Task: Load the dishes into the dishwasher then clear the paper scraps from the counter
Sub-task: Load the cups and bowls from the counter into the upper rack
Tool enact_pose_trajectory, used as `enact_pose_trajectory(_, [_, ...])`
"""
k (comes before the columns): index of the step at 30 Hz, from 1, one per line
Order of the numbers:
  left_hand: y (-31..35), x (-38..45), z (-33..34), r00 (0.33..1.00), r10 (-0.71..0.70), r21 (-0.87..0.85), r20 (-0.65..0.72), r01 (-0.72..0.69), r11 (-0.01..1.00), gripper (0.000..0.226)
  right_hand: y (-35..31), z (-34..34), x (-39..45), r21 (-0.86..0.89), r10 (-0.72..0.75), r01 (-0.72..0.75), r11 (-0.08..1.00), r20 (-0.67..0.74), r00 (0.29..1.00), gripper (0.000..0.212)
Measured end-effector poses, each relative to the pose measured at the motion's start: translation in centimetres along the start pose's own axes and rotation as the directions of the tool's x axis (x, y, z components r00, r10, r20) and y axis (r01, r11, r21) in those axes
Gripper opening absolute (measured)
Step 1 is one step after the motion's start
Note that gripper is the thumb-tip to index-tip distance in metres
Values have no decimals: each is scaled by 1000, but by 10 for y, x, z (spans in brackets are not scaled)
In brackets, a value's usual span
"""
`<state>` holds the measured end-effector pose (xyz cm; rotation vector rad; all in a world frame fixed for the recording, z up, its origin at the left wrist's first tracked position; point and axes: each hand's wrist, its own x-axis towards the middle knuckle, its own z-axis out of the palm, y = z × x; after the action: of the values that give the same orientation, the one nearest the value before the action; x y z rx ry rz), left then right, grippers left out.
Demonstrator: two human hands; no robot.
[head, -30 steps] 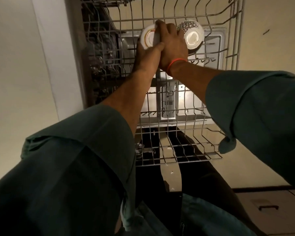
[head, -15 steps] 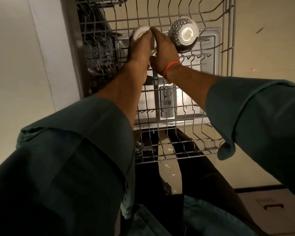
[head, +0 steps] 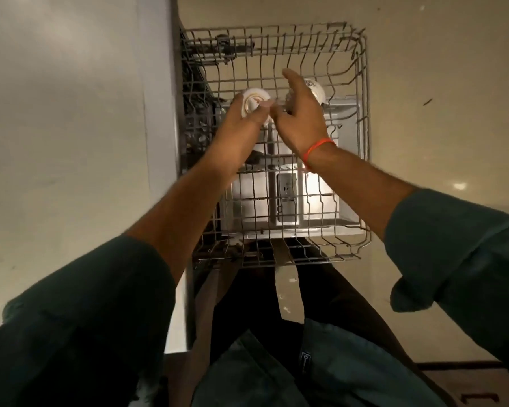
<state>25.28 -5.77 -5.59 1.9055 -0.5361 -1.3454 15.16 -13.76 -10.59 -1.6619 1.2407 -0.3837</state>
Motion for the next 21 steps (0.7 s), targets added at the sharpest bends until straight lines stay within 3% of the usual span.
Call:
enact_pose_trajectory(3, [14, -45, -6, 997, 53, -30, 51, -52, 998, 66, -33, -22, -17, 62, 2, 0, 998, -38, 999, 58])
enact_pose_trajectory(6, [26, -83, -10, 997, 81, -76, 13, -79, 994, 73, -62, -38, -37, 152, -16, 22, 988, -36, 999, 56])
enact_pose_trajectory(16, [55, -163, -14, 954, 153, -100, -259, -184, 978, 70, -136, -56, -94, 312, -119, 64, 948, 161, 980, 51])
enact_pose_trajectory(21, [44, -216, -21, 901, 107, -180, -421, -199, 963, 67, -156, -61, -119, 355, -195, 78, 932, 308, 931, 50])
